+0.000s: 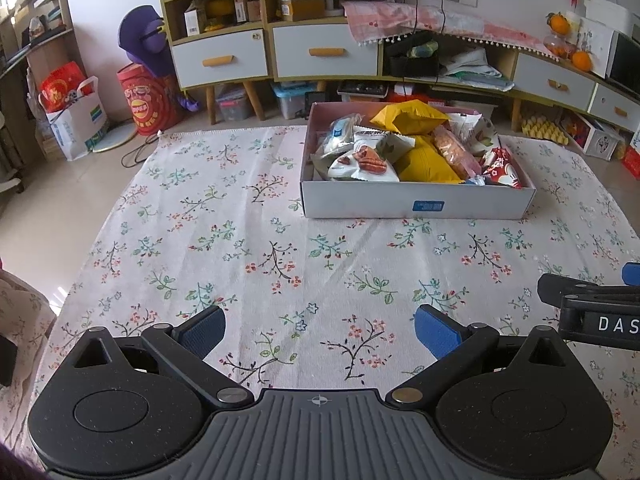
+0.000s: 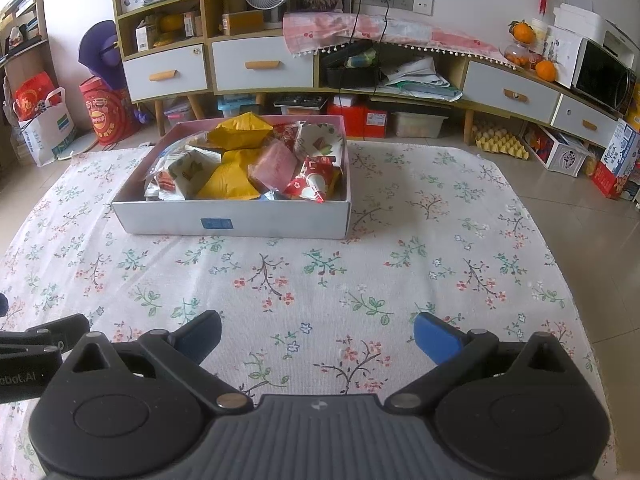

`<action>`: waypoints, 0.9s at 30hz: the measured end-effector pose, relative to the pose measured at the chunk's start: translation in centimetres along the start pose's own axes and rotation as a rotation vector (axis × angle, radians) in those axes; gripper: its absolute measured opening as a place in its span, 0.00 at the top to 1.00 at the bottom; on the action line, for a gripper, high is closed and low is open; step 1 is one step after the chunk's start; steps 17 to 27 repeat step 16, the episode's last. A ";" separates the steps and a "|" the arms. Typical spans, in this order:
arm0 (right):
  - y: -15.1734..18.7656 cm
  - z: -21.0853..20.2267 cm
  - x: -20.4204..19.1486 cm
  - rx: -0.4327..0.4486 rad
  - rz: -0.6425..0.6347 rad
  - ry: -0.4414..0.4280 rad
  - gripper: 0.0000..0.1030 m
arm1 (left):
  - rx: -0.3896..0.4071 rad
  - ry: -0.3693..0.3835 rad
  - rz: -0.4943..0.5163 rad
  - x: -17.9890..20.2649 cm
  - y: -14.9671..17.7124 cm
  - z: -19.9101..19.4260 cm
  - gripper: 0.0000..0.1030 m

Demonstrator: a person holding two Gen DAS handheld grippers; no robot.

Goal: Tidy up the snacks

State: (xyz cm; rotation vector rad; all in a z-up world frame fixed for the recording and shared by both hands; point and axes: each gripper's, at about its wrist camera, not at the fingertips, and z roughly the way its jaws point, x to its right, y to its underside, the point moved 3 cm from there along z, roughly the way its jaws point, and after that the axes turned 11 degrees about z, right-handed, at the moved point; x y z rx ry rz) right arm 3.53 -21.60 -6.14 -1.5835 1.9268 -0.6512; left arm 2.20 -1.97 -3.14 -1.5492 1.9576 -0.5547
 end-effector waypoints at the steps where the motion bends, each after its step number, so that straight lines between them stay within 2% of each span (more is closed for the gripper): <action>1: 0.0 0.0 0.0 0.000 0.000 0.000 0.13 | 0.000 0.001 0.000 0.0 0.0 0.0 0.01; 27: 0.1 0.1 0.0 -0.002 -0.001 0.001 0.13 | -0.008 0.032 0.006 0.4 0.1 0.0 0.01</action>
